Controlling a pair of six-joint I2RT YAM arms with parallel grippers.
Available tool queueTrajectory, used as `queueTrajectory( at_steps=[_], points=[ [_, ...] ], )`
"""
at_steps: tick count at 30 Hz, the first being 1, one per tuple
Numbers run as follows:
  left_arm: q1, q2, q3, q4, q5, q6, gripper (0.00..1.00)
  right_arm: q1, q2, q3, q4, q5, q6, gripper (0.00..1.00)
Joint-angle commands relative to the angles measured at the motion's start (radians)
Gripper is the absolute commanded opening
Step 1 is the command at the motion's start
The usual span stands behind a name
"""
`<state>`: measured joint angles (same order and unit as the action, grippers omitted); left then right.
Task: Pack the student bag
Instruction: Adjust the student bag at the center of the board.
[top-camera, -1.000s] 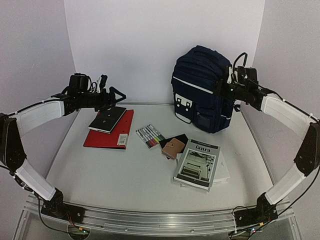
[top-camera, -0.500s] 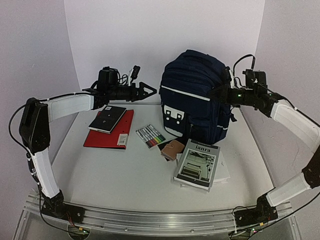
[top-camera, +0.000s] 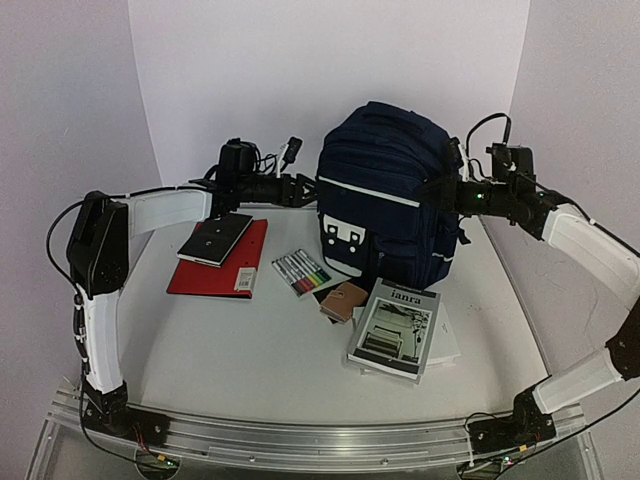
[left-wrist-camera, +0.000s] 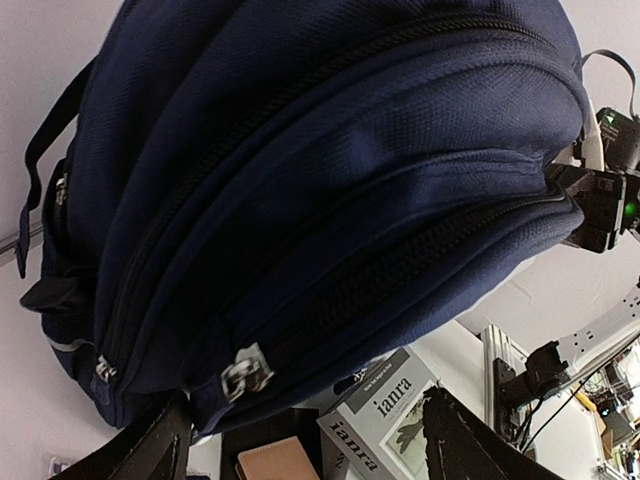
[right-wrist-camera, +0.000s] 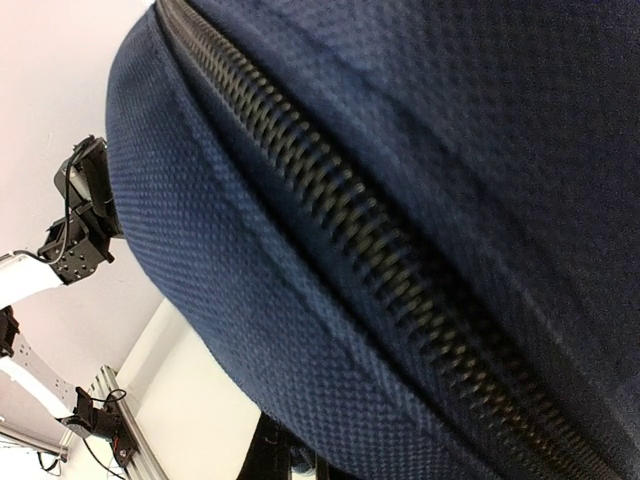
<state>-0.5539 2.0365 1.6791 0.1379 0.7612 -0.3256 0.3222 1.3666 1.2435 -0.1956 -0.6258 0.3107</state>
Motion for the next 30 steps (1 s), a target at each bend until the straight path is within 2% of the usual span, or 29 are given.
queueTrajectory(
  at_steps=[1, 5, 13, 17, 21, 25, 30],
  points=[
    [-0.021, 0.039, 0.092, 0.046, 0.028, 0.027, 0.78, 0.007, -0.039, -0.003, 0.085, -0.019, -0.010, 0.00],
    [-0.031, 0.057, 0.098, 0.068, 0.018, 0.027, 0.60, 0.007, -0.048, -0.020, 0.085, 0.004, -0.007, 0.00],
    [-0.060, 0.027, 0.063, 0.111, -0.075, 0.084, 0.03, 0.007, -0.046, -0.055, 0.089, 0.131, -0.001, 0.00],
    [-0.067, -0.003, 0.053, 0.144, -0.128, 0.123, 0.00, 0.007, -0.047, -0.061, 0.119, 0.362, 0.009, 0.00],
    [-0.082, -0.023, 0.094, 0.119, -0.256, 0.253, 0.00, 0.007, -0.066, -0.054, 0.221, 0.549, 0.037, 0.00],
    [-0.083, -0.061, 0.101, 0.138, -0.289, 0.296, 0.00, 0.008, -0.045, -0.022, 0.335, 0.526, 0.042, 0.00],
    [-0.089, -0.168, -0.016, 0.223, -0.314, 0.307, 0.00, 0.021, 0.048, 0.052, 0.392, 0.446, 0.021, 0.00]
  ],
)
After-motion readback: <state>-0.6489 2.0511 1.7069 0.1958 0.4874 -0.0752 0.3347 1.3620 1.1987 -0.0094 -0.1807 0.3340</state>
